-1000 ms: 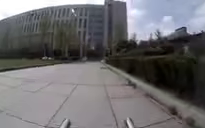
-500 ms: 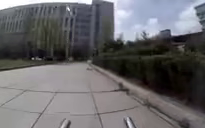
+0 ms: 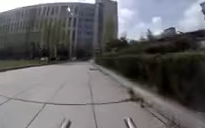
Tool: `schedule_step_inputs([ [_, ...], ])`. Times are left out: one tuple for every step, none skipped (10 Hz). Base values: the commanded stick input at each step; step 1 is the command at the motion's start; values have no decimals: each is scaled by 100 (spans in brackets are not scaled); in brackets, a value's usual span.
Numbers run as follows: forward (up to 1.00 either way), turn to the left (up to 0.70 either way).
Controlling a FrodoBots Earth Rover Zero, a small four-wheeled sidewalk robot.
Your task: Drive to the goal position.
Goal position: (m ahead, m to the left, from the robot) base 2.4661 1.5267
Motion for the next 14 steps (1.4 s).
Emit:
schedule_step_inputs([
  [100, 0],
  [100, 13],
  [100, 38],
  [100, 40],
  [100, 11],
  [100, 0],
  [100, 0],
  [100, 0],
  [100, 0],
  [100, 0],
  [100, 0],
  [76, 0],
  [20, 0],
  [0, 0],
])
